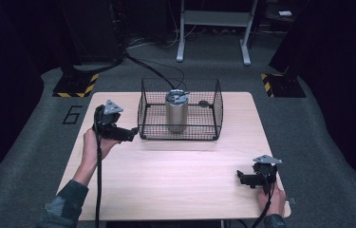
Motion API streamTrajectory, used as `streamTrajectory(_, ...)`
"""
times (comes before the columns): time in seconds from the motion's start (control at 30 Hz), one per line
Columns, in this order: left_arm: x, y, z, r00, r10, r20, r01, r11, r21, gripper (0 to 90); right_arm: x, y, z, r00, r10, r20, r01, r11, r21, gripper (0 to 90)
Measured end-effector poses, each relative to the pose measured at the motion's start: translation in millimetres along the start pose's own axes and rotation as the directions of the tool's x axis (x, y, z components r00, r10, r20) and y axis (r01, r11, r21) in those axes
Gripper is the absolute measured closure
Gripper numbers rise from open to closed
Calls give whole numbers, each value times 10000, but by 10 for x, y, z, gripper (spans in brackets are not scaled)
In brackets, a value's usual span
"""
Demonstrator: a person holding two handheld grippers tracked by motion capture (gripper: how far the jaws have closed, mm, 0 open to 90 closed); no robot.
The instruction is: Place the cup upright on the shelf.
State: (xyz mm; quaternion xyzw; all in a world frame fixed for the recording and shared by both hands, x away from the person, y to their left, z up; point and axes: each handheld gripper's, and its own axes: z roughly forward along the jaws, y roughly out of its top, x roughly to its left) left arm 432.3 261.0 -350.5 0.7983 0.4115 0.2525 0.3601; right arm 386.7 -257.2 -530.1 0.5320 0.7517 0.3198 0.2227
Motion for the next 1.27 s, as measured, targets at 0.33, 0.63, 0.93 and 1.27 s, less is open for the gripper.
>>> streamTrajectory(0.33, 117, -665, -186, 9972, -375, -652, 406, 9980, 476, 1, 0, 0, 0, 10000, -4, 1, 4, 10000, 1, 0)
streamTrajectory(0.63, 209, -1431, -77, 9878, -1137, -1060, 1260, 9850, 1181, 0, 0, 0, -1, 10000, 0, -2, 0, 10000, 6, 0)
streamTrajectory(0.93, 371, -2019, 239, 9708, -1860, -1518, 2082, 9670, 1468, 0, 0, 0, 0, 10000, -1, -1, 1, 10000, 2, 0)
streamTrajectory(1.27, 408, -2163, 286, 9626, -2346, -1357, 2471, 9654, 838, 0, 0, 0, -1, 10000, -3, -2, 3, 10000, 5, 0)
